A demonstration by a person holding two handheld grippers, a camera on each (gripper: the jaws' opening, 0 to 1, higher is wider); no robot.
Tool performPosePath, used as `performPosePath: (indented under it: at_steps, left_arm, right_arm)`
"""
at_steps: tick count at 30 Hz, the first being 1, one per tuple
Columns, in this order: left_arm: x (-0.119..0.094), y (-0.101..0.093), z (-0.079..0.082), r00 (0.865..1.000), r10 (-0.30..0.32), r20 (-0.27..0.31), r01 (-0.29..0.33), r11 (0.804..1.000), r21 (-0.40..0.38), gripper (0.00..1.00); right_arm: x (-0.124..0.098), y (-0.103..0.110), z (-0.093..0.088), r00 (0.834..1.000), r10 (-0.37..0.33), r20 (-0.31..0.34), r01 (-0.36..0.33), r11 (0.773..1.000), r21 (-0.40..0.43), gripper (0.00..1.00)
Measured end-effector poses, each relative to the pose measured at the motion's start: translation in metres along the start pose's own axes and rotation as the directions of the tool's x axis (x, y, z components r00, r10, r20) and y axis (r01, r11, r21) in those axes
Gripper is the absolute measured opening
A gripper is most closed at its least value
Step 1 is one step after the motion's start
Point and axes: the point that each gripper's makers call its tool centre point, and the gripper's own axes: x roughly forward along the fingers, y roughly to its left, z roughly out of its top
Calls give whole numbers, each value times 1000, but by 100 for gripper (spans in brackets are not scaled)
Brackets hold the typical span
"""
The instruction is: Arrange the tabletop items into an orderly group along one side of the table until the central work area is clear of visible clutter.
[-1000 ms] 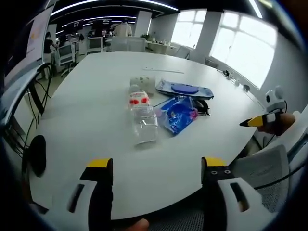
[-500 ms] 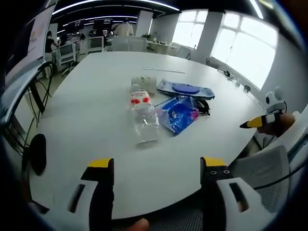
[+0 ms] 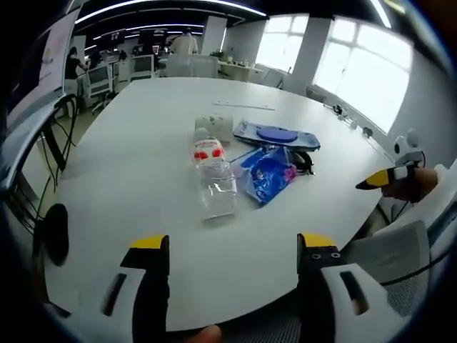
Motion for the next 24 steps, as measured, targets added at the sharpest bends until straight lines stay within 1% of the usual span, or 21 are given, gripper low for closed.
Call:
performPosePath:
  at_steps: [8, 14, 20, 24]
  left_arm:
    - [-2, 1, -3, 1000, 9, -3, -9, 1000, -6, 73]
    - [-5, 3, -5, 1000, 21, -2, -21, 1000, -16, 73]
    - [-6, 6, -4, 1000, 31, 3, -31, 999, -28, 73]
    - [-6, 6, -1, 999, 36, 3, -36, 999, -24, 73]
  right_arm:
    - [4, -2, 15, 999, 6, 33, -7, 999, 52, 59]
    - [11, -3, 29, 999, 9, 53, -13, 998, 68, 58]
    - [15, -1, 34, 998, 19, 58, -24, 996, 86, 57]
    - [17, 0, 37, 998, 25, 54, -29, 997, 78, 57]
